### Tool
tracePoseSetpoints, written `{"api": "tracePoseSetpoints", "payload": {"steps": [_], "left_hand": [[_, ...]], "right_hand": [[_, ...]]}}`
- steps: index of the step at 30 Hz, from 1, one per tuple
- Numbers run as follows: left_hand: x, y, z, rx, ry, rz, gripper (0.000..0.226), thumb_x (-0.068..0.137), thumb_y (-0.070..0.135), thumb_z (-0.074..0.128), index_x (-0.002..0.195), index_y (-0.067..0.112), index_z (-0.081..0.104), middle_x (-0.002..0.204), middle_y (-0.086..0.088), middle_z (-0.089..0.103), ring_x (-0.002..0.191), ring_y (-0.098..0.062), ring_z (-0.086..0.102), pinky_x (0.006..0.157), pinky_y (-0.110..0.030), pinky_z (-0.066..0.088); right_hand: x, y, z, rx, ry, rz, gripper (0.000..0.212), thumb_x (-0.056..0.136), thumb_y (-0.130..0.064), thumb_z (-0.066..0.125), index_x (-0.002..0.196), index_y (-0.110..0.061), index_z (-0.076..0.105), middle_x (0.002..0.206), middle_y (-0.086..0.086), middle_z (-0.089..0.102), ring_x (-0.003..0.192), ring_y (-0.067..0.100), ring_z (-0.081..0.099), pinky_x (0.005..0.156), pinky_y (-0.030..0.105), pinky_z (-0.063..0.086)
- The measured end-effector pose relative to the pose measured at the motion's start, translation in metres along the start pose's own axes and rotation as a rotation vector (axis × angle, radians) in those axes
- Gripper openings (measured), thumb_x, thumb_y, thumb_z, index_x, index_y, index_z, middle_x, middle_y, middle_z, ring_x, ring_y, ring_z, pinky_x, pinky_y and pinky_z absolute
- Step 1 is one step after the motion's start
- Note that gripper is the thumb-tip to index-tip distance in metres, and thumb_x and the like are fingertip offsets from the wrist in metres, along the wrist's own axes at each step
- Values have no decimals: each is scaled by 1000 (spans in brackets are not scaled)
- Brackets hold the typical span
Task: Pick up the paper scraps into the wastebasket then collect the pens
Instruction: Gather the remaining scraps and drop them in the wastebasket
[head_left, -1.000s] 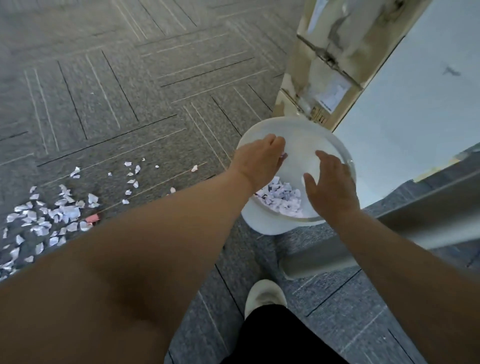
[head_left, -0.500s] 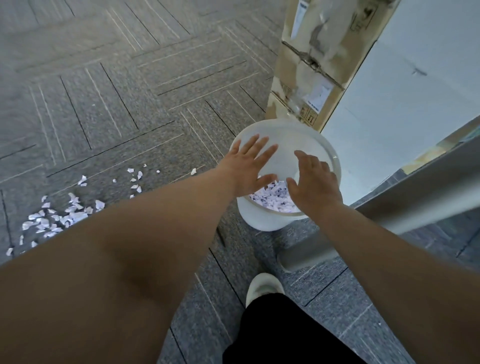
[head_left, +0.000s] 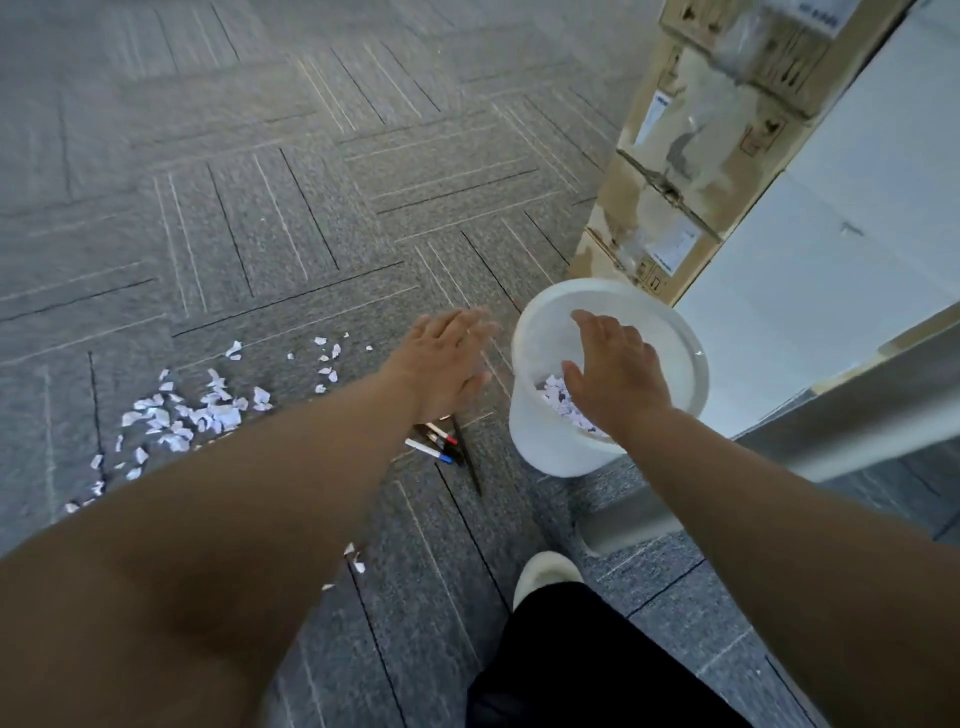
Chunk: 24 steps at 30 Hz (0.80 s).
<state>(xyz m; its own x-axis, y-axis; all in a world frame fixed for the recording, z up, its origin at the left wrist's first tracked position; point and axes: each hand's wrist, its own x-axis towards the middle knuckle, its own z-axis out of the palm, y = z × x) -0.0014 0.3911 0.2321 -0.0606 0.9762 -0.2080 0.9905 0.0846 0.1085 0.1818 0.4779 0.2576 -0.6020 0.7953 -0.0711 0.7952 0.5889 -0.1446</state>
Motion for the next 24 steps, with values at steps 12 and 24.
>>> {"api": "tracePoseSetpoints", "payload": {"steps": [12, 24], "left_hand": [[-227, -177, 45, -113, 77, -427, 63, 94, 39, 41, 145, 13, 16, 154, -10, 13, 140, -28, 12, 114, -46, 10], [-262, -197, 262, -221, -283, -508, 84, 87, 64, 32, 146, 20, -9, 155, -5, -13, 142, -24, -13, 113, -51, -1]], "right_hand": [[9, -251, 52, -101, -157, -413, 51, 93, -29, 46, 137, -8, 31, 137, 16, 42, 122, 34, 41, 97, 42, 36], [-13, -248, 286, -211, -607, -688, 81, 89, -57, 40, 147, -23, -6, 157, 2, -6, 143, 23, -1, 115, 41, 9]]}}
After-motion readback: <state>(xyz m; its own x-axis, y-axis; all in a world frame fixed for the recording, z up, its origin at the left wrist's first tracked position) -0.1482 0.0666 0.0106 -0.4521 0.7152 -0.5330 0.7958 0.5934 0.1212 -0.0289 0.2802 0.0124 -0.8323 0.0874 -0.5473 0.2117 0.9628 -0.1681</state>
